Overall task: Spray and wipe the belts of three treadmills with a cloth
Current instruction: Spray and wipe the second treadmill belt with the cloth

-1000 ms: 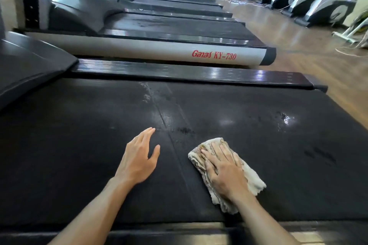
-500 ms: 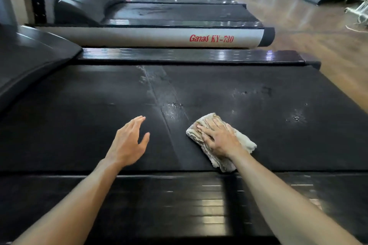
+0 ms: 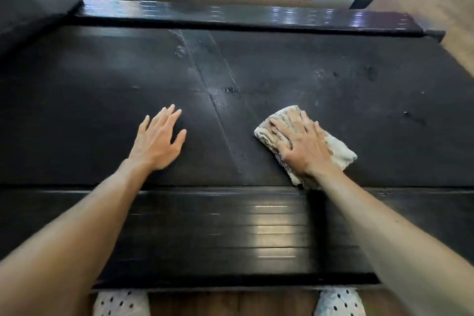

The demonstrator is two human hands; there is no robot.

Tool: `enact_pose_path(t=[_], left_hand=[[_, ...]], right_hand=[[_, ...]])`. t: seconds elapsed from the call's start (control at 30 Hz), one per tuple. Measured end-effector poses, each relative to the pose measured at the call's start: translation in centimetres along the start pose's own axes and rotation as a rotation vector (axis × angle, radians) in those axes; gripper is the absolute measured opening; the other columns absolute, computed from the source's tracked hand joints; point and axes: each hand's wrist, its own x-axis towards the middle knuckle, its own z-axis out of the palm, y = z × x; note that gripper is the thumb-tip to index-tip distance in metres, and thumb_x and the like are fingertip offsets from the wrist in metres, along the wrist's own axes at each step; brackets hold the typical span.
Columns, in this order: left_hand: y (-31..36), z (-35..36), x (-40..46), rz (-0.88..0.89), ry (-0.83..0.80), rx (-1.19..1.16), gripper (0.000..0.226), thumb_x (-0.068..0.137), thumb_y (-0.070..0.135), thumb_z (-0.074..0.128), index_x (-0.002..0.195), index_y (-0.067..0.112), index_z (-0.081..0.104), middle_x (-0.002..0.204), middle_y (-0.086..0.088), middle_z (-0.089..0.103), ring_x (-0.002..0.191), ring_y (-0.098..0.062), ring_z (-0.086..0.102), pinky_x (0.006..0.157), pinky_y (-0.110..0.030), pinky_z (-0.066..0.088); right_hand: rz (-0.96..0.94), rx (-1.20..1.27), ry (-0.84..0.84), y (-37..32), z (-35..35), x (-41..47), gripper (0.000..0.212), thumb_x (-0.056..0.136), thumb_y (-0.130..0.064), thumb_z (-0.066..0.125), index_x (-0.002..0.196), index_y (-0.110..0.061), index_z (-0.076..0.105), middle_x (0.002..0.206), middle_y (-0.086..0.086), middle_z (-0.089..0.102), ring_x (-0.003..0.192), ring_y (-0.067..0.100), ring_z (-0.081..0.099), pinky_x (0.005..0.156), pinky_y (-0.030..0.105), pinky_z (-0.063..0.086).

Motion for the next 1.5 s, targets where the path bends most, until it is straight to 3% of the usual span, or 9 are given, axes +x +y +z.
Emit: enact_pose_path(t=[0.17, 0.33, 0.47, 0.57, 0.77, 0.97, 1.2, 1.4, 1.5], left_hand=[[-0.7, 1.1, -0.3, -0.037, -0.041, 0.05, 0.065, 0.105, 0.047, 0.037, 0.162, 0.025, 0.017, 0.17, 0.005, 0.006, 0.156, -0.011, 0.001, 0.127, -0.044, -0.001], [-0.9, 1.5, -0.5, -0.056, -0.007, 0.095, 0.065, 0.104, 0.05, 0.033, 0.162, 0.029, 0.015, 0.17, 0.009, 0.004, 0.156, -0.007, -0.001, 0.127, -0.042, 0.001], [-0.8, 1.7, -0.6, -0.058, -0.001, 0.09, 0.064, 0.103, 0.05, 0.034, 0.162, 0.031, 0.016, 0.17, 0.011, 0.005, 0.155, -0.005, 0.0, 0.127, -0.04, 0.002], [-0.9, 1.8, -0.4, -0.059, 0.007, 0.086, 0.064, 0.103, 0.052, 0.033, 0.161, 0.032, 0.017, 0.17, 0.012, 0.005, 0.155, -0.005, 0.0, 0.126, -0.04, 0.002], [-1.2, 1.9, -0.4, -0.053, 0.009, 0.094, 0.064, 0.103, 0.053, 0.03, 0.161, 0.033, 0.014, 0.17, 0.012, 0.003, 0.155, -0.004, -0.002, 0.126, -0.039, 0.002], [-1.5, 1.8, 0.0, -0.038, 0.026, 0.001, 0.063, 0.1, 0.055, 0.034, 0.159, 0.032, 0.026, 0.169, 0.012, 0.013, 0.155, -0.005, 0.006, 0.126, -0.039, 0.003], [-5.3, 0.2, 0.4, -0.081, 0.123, -0.034, 0.054, 0.102, 0.031, 0.047, 0.154, 0.021, 0.039, 0.165, 0.001, 0.029, 0.154, -0.014, 0.019, 0.126, -0.042, 0.011], [-5.2, 0.7, -0.2, -0.273, 0.228, -0.109, 0.053, 0.1, 0.019, 0.047, 0.153, 0.017, 0.042, 0.164, 0.0, 0.031, 0.153, -0.013, 0.02, 0.126, -0.039, 0.008], [-5.4, 0.6, -0.1, -0.263, 0.235, -0.1, 0.052, 0.1, 0.019, 0.048, 0.152, 0.018, 0.044, 0.163, 0.0, 0.032, 0.153, -0.014, 0.021, 0.126, -0.041, 0.01]], right_hand=[[0.02, -0.02, 0.005, -0.2, -0.1, 1.2, 0.053, 0.104, -0.052, 0.036, 0.157, -0.052, 0.029, 0.173, -0.008, 0.005, 0.16, 0.022, -0.003, 0.128, 0.048, -0.004], [0.041, -0.006, 0.006, -1.7, 0.1, 4.3, 0.053, 0.105, -0.06, 0.03, 0.157, -0.05, 0.031, 0.174, -0.005, 0.005, 0.16, 0.022, -0.001, 0.128, 0.048, -0.001], [-0.143, -0.007, 0.023, -3.7, 0.8, 3.0, 0.064, 0.093, -0.073, 0.016, 0.151, -0.056, 0.037, 0.172, -0.011, 0.015, 0.159, 0.018, 0.007, 0.128, 0.047, 0.004], [-0.267, 0.031, 0.021, -1.5, 0.8, 0.1, 0.056, 0.095, -0.071, 0.022, 0.149, -0.06, 0.034, 0.169, -0.015, 0.02, 0.159, 0.016, 0.012, 0.128, 0.047, 0.01], [-0.004, -0.038, 0.0, -1.1, 0.2, 4.5, 0.06, 0.096, -0.07, 0.023, 0.155, -0.056, 0.028, 0.172, -0.013, 0.01, 0.16, 0.017, 0.002, 0.128, 0.045, 0.003], [-0.324, 0.015, 0.011, -4.6, 1.5, 0.7, 0.059, 0.095, -0.068, 0.021, 0.15, -0.056, 0.038, 0.171, -0.013, 0.018, 0.159, 0.015, 0.009, 0.128, 0.046, 0.008], [-0.087, -0.025, -0.027, -5.8, 0.9, 6.5, 0.066, 0.091, -0.068, 0.016, 0.154, -0.057, 0.029, 0.173, -0.01, 0.008, 0.16, 0.017, -0.002, 0.128, 0.048, 0.001], [-0.517, -0.018, 0.014, -9.7, 2.9, 1.5, 0.054, 0.1, -0.063, 0.026, 0.151, -0.053, 0.041, 0.171, -0.011, 0.021, 0.16, 0.017, 0.008, 0.128, 0.048, 0.006], [-0.499, -0.004, 0.018, -5.9, 2.2, 1.5, 0.052, 0.101, -0.06, 0.028, 0.152, -0.052, 0.037, 0.17, -0.011, 0.019, 0.16, 0.015, 0.008, 0.127, 0.052, 0.014]])
